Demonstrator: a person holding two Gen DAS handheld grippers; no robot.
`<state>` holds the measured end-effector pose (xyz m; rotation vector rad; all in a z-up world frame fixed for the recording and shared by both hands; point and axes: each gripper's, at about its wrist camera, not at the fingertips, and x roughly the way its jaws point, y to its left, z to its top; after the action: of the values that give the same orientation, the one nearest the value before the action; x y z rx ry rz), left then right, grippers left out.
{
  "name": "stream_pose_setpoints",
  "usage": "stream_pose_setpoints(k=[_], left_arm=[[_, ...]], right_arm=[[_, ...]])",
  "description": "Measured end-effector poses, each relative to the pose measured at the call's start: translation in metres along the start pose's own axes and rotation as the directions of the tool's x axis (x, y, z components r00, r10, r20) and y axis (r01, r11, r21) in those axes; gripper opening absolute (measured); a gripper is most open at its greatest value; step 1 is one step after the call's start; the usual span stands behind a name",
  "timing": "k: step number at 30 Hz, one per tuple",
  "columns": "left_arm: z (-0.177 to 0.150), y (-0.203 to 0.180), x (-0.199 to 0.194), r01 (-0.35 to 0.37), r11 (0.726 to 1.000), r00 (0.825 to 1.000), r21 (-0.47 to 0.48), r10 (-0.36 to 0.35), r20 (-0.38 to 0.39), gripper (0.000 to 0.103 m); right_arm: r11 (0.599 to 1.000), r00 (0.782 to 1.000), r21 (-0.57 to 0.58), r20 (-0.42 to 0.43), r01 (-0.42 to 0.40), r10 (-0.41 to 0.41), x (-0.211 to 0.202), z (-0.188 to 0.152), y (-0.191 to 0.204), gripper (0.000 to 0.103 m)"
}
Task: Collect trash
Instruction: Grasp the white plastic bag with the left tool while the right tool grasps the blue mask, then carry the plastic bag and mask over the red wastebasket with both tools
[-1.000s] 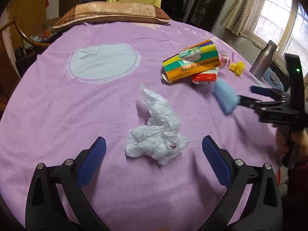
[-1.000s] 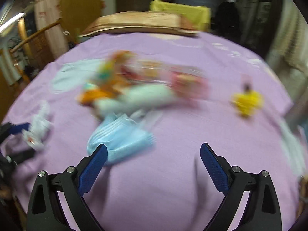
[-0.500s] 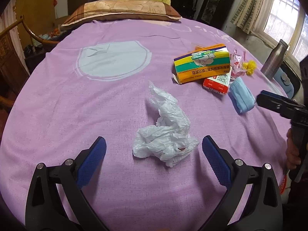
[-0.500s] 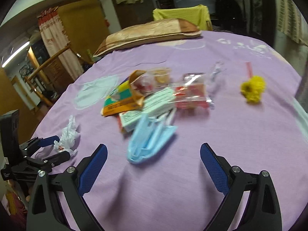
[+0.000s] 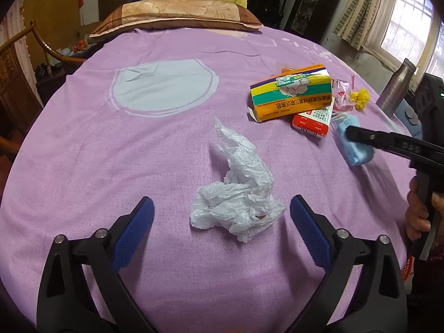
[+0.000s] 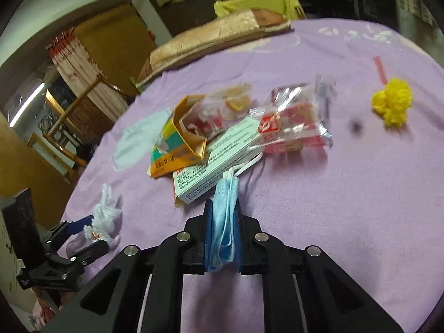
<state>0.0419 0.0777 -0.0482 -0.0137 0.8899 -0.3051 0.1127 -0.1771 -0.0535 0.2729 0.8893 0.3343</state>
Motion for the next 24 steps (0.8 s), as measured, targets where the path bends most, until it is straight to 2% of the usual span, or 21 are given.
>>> stream_pose_setpoints(k=[3, 10, 16, 24], left_arm=[[-0.001, -0.008, 0.0, -0.012, 0.999, 1.0, 0.034, 0.011, 0.01, 0.074], [0.003, -0.03, 0.003, 0.051, 0.997, 0.999, 0.059, -0.051, 0.008, 0.044], [0.008, -0.052, -0.014, 0.098, 0.992, 0.993, 0.084, -0.103, 0.06, 0.04], [0.017, -0.1, -0.036, 0.13, 0.977, 0.983, 0.167, -0.149, 0.108, 0.04]], right_arm=[[0.998, 0.997, -0.055, 0.076, 0.026, -0.021, -0.031, -0.006, 0.005, 0.014], [0.999, 0.99, -0.042, 0.141, -0.006, 0.012, -0.074, -0.015, -0.01, 0.014], [1.0, 0.985, -0.007, 0.17, 0.003, -0.001, -0.098, -0.027, -0.028, 0.014], [0.999, 0.962, 0.022, 0.27, 0.044, -0.048, -0.151, -0.045, -0.049, 0.014]])
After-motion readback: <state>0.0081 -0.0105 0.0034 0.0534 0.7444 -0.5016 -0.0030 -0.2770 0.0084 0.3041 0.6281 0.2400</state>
